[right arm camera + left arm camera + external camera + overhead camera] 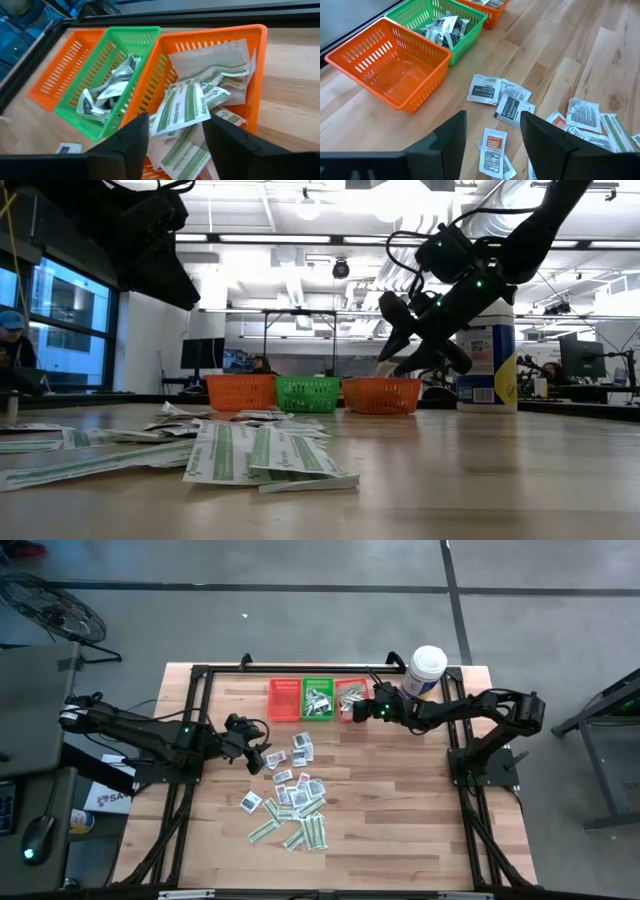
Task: Pick & Place First Aid Supplies
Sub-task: Put the bandage pack into the right orange bin, then put the towelette pack into the green bin
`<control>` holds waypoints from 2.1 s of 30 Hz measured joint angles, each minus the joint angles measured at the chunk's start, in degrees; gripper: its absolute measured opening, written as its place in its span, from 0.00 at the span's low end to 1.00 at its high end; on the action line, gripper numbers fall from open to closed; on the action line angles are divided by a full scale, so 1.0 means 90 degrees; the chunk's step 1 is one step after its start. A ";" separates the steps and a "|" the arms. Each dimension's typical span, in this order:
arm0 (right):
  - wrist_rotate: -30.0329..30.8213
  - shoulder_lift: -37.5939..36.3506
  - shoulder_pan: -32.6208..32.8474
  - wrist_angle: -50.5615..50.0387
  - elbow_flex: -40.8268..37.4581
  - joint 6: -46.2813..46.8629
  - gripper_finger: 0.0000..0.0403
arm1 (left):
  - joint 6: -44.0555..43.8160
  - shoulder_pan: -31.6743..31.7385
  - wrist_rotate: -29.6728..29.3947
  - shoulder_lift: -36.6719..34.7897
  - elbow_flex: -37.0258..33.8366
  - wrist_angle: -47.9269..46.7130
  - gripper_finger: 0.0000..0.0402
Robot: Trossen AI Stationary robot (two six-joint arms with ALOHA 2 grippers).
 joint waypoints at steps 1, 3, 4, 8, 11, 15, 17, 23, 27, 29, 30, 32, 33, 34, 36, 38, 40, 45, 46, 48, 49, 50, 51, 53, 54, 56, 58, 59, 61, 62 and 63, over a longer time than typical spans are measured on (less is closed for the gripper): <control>0.0000 -0.0023 0.0000 0.0004 0.0000 0.0048 0.47 | 0.0000 0.0000 0.0019 0.0000 0.0000 0.0000 0.45; 0.0000 -0.0106 0.0000 -0.0001 0.0000 0.0060 0.49 | -0.0003 0.0000 0.0076 0.0000 0.0003 0.0000 0.45; 0.0004 -0.0161 0.0000 -0.0009 0.0000 0.0044 0.50 | -0.0005 -0.0001 0.0104 0.0002 0.0005 0.0002 0.45; 0.0016 -0.0442 0.0000 -0.0144 0.0000 -0.0089 0.51 | -0.0005 0.0000 0.0111 0.0002 0.0005 0.0002 0.45; 0.0029 -0.0732 0.0000 -0.0270 0.0000 -0.0224 0.51 | -0.0005 0.0000 0.0111 0.0002 0.0005 0.0002 0.45; 0.0017 -0.1127 0.0000 -0.0519 -0.0002 -0.0389 0.51 | -0.0016 0.0000 0.0111 0.0002 0.0005 0.0005 0.45; -0.0028 -0.1322 0.0015 -0.0527 -0.0002 -0.0496 0.51 | -0.0019 -0.0001 0.0111 0.0002 0.0005 0.0007 0.45; -0.0435 -0.1783 0.0032 -0.0548 -0.0002 -0.0636 0.51 | -0.0022 0.0000 0.0144 0.0002 0.0005 0.0017 0.45; -0.0641 -0.1944 0.0147 -0.0548 -0.0002 -0.0886 0.51 | -0.0024 0.0000 0.0273 0.0002 0.0005 0.0012 0.45; -0.0696 -0.1998 0.0252 -0.0546 -0.0002 -0.1009 0.51 | -0.0024 -0.0002 0.0289 0.0002 0.0005 0.0010 0.45; -0.0697 -0.2006 0.0312 -0.0540 -0.0002 -0.1059 0.51 | -0.0024 -0.0002 0.0311 0.0002 0.0005 0.0010 0.45; -0.0697 -0.2011 0.0432 -0.0545 -0.0002 -0.1101 0.51 | -0.0024 -0.0002 0.0320 0.0002 0.0005 0.0008 0.45; -0.0697 -0.2011 0.0491 -0.0548 -0.0002 -0.1110 0.51 | -0.0024 -0.0002 0.0322 0.0002 0.0005 0.0007 0.45; -0.0697 -0.2011 0.0556 -0.0548 -0.0002 -0.1113 0.51 | -0.0024 -0.0002 0.0333 0.0002 0.0005 0.0007 0.45; -0.0705 -0.2011 0.0707 -0.0533 -0.0002 -0.1183 0.51 | -0.0013 0.0000 0.0434 0.0002 0.0005 0.0006 0.45; -0.0800 -0.2006 0.0908 -0.0484 -0.0002 -0.1418 0.51 | 0.0006 -0.0002 0.0499 0.0002 0.0005 0.0002 0.45; -0.0876 -0.1966 0.1164 -0.0393 -0.0002 -0.1749 0.51 | 0.0007 -0.0002 0.0504 0.0002 0.0005 0.0005 0.45; -0.0923 -0.1601 0.1703 -0.0507 0.0313 -0.2451 0.51 | 0.0012 -0.0002 0.0495 0.0002 0.0005 0.0005 0.45; -0.0923 -0.1475 0.1772 -0.0612 0.0491 -0.2618 0.51 | 0.0017 -0.0001 0.0490 0.0002 0.0005 0.0002 0.45; -0.0899 -0.1177 0.1877 -0.0874 0.0879 -0.2910 0.51 | 0.0029 -0.0002 0.0494 0.0002 0.0005 0.0004 0.45; -0.0901 -0.1011 0.1903 -0.0995 0.1081 -0.3019 0.51 | 0.0029 -0.0002 0.0493 0.0002 0.0005 0.0002 0.45; -0.0924 -0.0843 0.1909 -0.1118 0.1291 -0.3105 0.51 | 0.0029 -0.0002 0.0495 0.0002 0.0005 0.0002 0.45; -0.0983 -0.0681 0.1907 -0.1275 0.1505 -0.3198 0.51 | 0.0029 -0.0002 0.0500 0.0002 0.0005 0.0002 0.45; -0.1111 -0.0364 0.1906 -0.1632 0.1952 -0.3454 0.51 | 0.0033 0.0000 0.0563 0.0002 0.0005 0.0002 0.45; -0.1121 -0.0223 0.1904 -0.1844 0.2172 -0.3587 0.51 | 0.0036 0.0000 0.0633 0.0002 0.0005 0.0006 0.45; -0.1070 0.0036 0.1904 -0.2325 0.2543 -0.3755 0.51 | 0.0053 -0.0002 0.0765 0.0044 0.0005 0.0060 0.45; -0.0966 0.0217 0.1904 -0.2761 0.2835 -0.3778 0.51 | 0.0154 -0.0002 0.0851 0.0180 0.0005 0.0183 0.45; -0.0864 0.0265 0.1902 -0.2960 0.2941 -0.3775 0.51 | 0.0228 0.0000 0.0915 0.0274 0.0005 0.0262 0.45; -0.0628 0.0277 0.1893 -0.3221 0.3062 -0.3783 0.51 | 0.0482 0.0005 0.1107 0.0530 0.0007 0.0521 0.45; -0.0465 0.0274 0.1891 -0.3285 0.3078 -0.3793 0.51 | 0.0577 0.0005 0.1169 0.0670 0.0007 0.0563 0.45; -0.0324 0.0246 0.1889 -0.3350 0.3081 -0.3802 0.51 | 0.0628 0.0005 0.1179 0.0831 0.0009 0.0590 0.46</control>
